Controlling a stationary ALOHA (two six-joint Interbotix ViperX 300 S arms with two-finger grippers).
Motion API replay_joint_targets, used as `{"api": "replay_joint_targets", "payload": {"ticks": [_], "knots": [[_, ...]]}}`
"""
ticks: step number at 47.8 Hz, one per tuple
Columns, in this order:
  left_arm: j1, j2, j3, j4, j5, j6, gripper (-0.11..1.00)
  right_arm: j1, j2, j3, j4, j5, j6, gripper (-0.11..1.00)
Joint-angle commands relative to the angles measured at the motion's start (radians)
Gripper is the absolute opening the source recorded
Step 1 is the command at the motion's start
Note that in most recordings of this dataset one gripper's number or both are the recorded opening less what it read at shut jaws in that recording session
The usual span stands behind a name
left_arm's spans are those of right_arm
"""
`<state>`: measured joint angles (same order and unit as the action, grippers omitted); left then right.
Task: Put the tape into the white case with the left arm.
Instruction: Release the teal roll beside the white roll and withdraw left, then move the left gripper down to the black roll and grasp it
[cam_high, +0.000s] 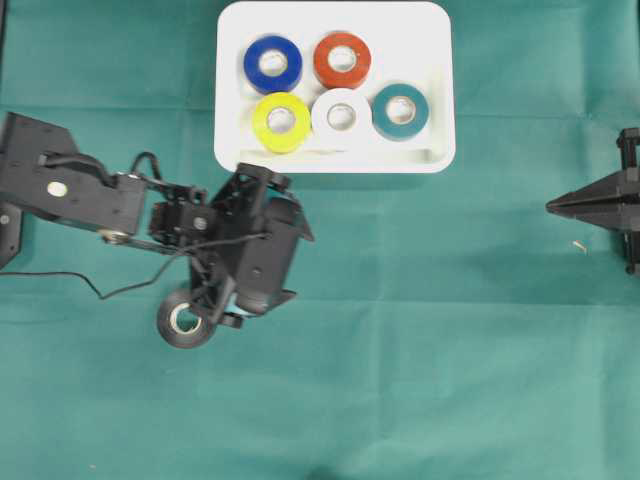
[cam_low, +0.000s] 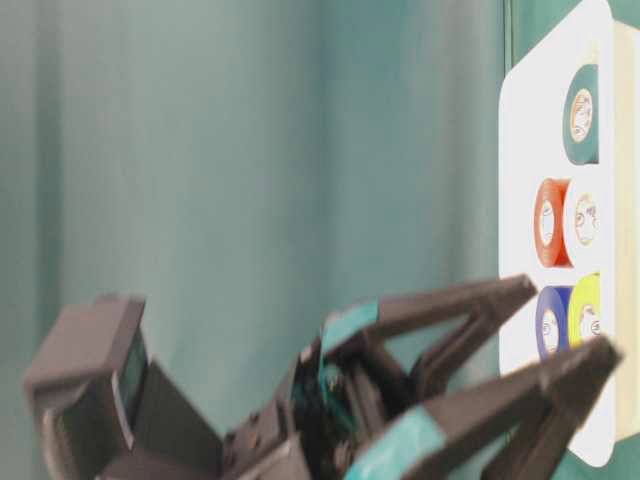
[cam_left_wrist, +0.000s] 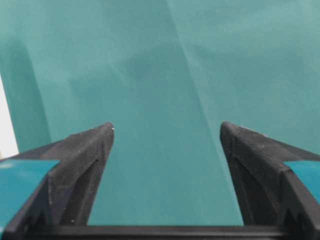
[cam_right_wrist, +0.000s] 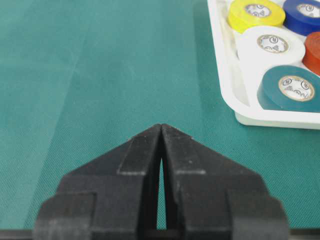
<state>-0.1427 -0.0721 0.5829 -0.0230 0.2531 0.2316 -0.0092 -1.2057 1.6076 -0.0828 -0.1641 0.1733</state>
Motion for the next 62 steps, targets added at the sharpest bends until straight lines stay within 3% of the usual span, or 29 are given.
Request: {"api": "replay_joint_targets", "payload": {"ticks": [1,42,62], "knots": [[-0.020,-0.060,0.020,-0.002,-0.015,-0.011,0.85,0.000,0.008,-0.011,0.000,-0.006,0.000,-0.09],[-0.041,-0.351,0.390,-0.003,-0.212,-0.017,0.85,-0.002,0.008,-0.009,0.000,-0.006,0.000,-0.09],[-0.041,-0.351,0.411,-0.003,-0.241,-0.017,0.84,-0.002,0.008,-0.009,0.000,-0.006,0.000,-0.09]]}}
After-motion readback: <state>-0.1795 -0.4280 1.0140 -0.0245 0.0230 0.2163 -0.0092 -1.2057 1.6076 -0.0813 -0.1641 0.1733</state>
